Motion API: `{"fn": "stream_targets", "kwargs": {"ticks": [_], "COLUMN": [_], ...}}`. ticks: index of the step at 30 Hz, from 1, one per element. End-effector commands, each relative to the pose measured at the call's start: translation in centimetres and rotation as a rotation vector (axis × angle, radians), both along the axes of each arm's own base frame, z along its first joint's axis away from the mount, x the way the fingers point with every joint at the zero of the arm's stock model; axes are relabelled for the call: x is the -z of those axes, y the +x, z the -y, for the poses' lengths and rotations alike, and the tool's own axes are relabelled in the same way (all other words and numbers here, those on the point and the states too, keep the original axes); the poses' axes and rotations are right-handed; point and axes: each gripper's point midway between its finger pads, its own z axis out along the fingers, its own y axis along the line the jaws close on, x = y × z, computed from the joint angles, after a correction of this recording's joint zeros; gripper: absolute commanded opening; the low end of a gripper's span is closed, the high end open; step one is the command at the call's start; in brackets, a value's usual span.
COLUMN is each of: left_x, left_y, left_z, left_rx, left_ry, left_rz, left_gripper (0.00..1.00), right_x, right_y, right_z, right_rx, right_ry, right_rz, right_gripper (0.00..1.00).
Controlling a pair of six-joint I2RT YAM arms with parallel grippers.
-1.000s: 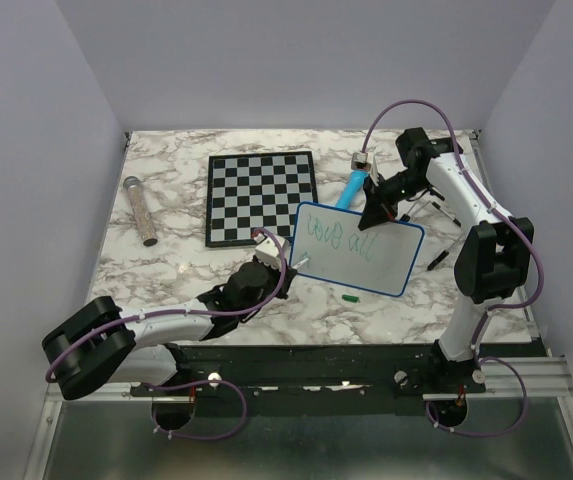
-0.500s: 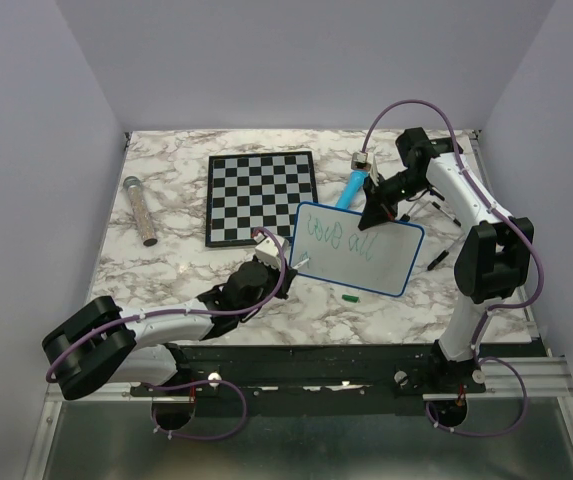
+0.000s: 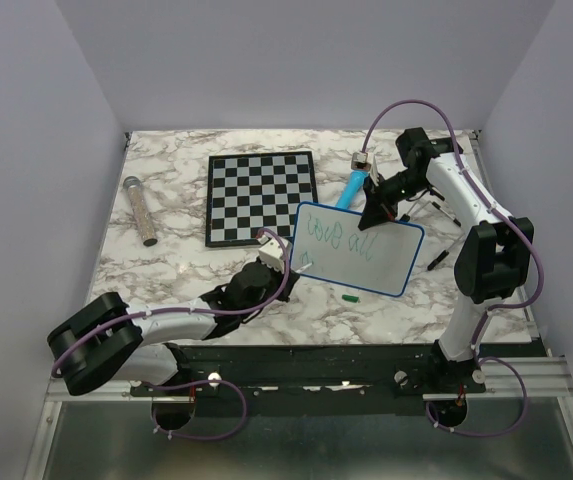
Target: Write a sentence on the whiteboard
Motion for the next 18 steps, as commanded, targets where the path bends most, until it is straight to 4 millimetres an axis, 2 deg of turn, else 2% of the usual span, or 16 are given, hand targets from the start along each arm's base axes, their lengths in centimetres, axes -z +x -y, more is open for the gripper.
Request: {"fn": "stream_targets", "kwargs": {"ticks": [1, 11, 18], "left_x": [0.1, 0.9, -1.2], "left_y": [0.1, -0.1, 0.6], "left_z": [0.3, 0.3, 0.6], "left_rx": [0.006, 0.011, 0.003], "left_ry": [0.001, 0.036, -0.008], "left_rz": [-0.013, -0.039, 0.011], "left_gripper": [0.00, 0.00, 0.00], "right_x": [-0.1, -0.2, -0.1], "right_y": [-0.1, -0.1, -0.1], "right_z": [-0.1, -0.1, -0.1], "right_rx": [-0.010, -0.010, -0.010], "right_ry": [0.006, 0.007, 0.008], "right_rz": [0.006, 0.007, 0.005], "right_gripper": [0.01, 0.01, 0.01]}}
